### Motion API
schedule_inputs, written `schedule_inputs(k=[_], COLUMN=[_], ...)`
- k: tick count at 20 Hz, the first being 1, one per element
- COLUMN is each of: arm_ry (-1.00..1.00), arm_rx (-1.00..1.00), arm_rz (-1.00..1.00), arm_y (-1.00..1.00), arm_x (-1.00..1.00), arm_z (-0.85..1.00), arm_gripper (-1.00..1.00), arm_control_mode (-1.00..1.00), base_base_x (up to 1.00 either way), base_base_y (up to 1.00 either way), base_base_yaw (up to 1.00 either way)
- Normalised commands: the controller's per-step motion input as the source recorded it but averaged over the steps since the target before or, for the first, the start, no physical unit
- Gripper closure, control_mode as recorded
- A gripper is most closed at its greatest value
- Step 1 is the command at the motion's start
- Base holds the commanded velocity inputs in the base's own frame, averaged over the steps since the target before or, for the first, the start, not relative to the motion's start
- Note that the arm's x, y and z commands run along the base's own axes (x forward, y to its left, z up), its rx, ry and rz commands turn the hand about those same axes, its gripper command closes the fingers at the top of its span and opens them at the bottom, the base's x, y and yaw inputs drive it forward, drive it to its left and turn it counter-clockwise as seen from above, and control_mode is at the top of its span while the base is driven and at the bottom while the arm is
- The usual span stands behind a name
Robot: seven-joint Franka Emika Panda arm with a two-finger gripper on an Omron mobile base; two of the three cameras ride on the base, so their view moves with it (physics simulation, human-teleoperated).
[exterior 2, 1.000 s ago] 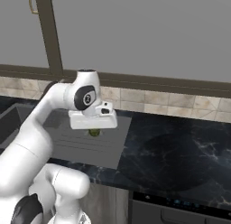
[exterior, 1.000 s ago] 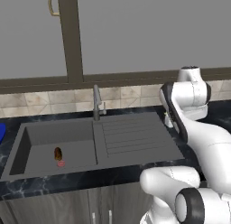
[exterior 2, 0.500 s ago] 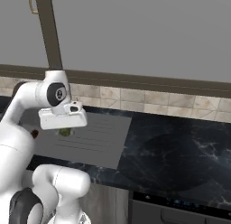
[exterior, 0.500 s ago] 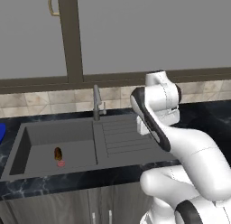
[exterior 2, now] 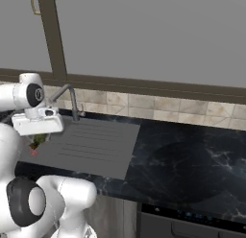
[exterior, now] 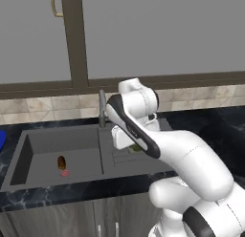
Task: Pick up all produce items and place them in the sink. Turn on the sink faucet to wash them. Then turn the sink off and put them in the tray.
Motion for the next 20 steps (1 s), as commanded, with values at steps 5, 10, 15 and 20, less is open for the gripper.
schedule_inputs(k=[5,10,15,20], arm_ry=[0.06,0.01,0.00,0.00], arm_rx=[0.00,0.00,0.00,0.00], arm_rz=[0.02,0.00,0.00,0.00], arm_y=[1.00,1.00,0.90,0.64], arm_x=[0.00,0.06,0.34,0.57], arm_z=[0.00,0.00,-0.05,-0.19], arm_gripper=[1.00,1.00,1.00,1.00], arm_control_mode=[-1.00,-1.00,-1.00,-1.00], base_base_x=[0.00,0.00,0.00,0.00], base_base_y=[0.00,0.00,0.00,0.00], base_base_yaw=[0.00,0.00,0.00,0.00])
